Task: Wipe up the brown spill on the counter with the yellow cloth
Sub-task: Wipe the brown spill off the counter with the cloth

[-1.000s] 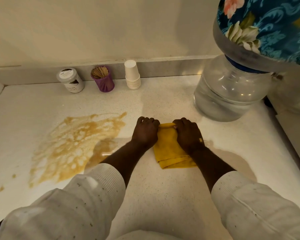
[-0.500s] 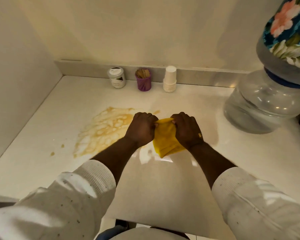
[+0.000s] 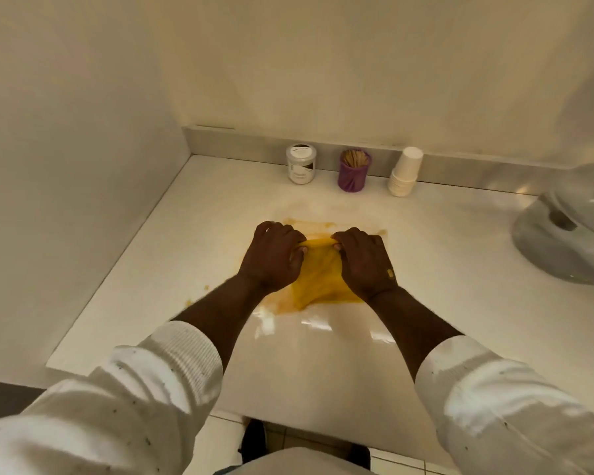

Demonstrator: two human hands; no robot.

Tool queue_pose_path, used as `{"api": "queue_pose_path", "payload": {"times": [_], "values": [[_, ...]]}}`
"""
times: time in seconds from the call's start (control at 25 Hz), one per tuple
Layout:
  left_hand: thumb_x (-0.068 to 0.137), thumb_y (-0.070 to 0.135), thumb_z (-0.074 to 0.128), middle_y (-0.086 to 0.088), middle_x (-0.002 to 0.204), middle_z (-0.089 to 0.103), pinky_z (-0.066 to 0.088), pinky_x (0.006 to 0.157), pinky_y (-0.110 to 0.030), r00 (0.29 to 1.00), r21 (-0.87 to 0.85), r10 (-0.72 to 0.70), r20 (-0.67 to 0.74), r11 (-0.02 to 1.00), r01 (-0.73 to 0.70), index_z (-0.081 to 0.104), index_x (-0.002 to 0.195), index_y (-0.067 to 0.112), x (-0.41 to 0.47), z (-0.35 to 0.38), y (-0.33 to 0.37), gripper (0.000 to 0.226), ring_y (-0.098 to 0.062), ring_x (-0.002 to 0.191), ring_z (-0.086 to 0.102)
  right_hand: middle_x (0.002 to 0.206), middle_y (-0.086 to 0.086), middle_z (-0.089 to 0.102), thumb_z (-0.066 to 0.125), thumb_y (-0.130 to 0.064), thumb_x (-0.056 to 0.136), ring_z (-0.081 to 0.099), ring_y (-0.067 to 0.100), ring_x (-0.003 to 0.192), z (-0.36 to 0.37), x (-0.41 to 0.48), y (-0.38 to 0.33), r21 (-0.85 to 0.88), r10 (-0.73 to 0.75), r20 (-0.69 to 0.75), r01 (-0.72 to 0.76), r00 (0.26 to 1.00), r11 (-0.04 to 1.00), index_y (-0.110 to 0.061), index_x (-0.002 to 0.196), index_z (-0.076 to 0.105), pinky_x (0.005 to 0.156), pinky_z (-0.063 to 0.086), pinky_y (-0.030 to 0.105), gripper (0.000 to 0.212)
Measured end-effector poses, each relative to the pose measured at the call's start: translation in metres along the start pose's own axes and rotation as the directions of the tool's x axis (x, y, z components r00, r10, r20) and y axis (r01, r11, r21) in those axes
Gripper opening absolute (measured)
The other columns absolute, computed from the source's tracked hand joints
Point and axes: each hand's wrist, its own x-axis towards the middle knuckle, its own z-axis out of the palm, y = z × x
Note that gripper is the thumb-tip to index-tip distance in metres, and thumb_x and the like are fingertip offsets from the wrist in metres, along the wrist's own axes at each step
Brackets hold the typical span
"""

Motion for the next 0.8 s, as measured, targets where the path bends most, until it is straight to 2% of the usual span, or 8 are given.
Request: {"api": "queue_pose_path", "payload": {"times": [0.24, 0.4, 0.6, 0.68, 0.8], "values": [[0.096, 0.029, 0.055, -0.004, 0.111, 0.072, 0.031, 0.113, -0.050, 0.991, 0.046, -0.010, 0.132, 0.999, 0.004, 0.071, 0.115, 0.019, 0.011, 0.004, -0.076, 0.027, -0.028, 0.111, 0.062, 0.105, 0.013, 0.073, 0.061, -0.004, 0.093, 0.069, 0.037, 0.091, 0.045, 0.034, -0.035, -0.126, 0.122, 0.057, -0.114, 0.991, 0.985, -0.007, 0.115, 0.071, 0.084, 0.050, 0.048, 0.024], [0.097, 0.028, 0.056, -0.004, 0.115, 0.071, 0.027, 0.115, -0.050, 0.987, 0.029, -0.013, 0.163, 1.000, 0.009, 0.070, 0.118, 0.019, 0.027, 0.019, -0.100, 0.027, -0.028, 0.115, 0.061, 0.110, 0.012, 0.072, 0.063, -0.009, 0.093, 0.067, 0.037, 0.099, 0.065, 0.051, -0.038, -0.187, 0.234, 0.116, -0.210, 0.965, 0.960, -0.010, 0.119, 0.070, 0.092, 0.047, 0.048, 0.026], [0.100, 0.028, 0.051, -0.005, 0.123, 0.068, 0.024, 0.117, -0.048, 0.972, 0.030, -0.068, 0.223, 0.998, 0.063, 0.066, 0.125, 0.019, 0.042, 0.047, -0.119, 0.031, -0.028, 0.121, 0.058, 0.112, 0.013, 0.071, 0.063, -0.011, 0.095, 0.066, 0.037, 0.102, 0.088, 0.062, -0.029, -0.195, 0.282, 0.161, -0.249, 0.946, 0.949, -0.011, 0.119, 0.071, 0.093, 0.045, 0.047, 0.025], [0.101, 0.029, 0.048, -0.004, 0.127, 0.066, 0.022, 0.118, -0.048, 0.958, 0.037, -0.084, 0.275, 0.996, 0.076, 0.063, 0.128, 0.018, 0.044, 0.059, -0.125, 0.033, -0.027, 0.124, 0.056, 0.118, 0.013, 0.070, 0.061, -0.011, 0.096, 0.065, 0.037, 0.108, 0.101, 0.064, -0.022, -0.182, 0.301, 0.202, -0.266, 0.932, 0.947, -0.010, 0.123, 0.069, 0.098, 0.043, 0.047, 0.028], [0.100, 0.029, 0.050, -0.007, 0.133, 0.065, 0.023, 0.120, -0.051, 0.950, 0.006, -0.080, 0.302, 0.997, 0.082, 0.061, 0.132, 0.015, 0.044, 0.073, -0.136, 0.036, -0.027, 0.129, 0.055, 0.140, 0.014, 0.062, 0.058, -0.009, 0.098, 0.055, 0.034, 0.132, 0.117, 0.063, -0.019, -0.167, 0.342, 0.225, -0.309, 0.913, 0.936, -0.010, 0.135, 0.062, 0.115, 0.032, 0.051, 0.038]]}}
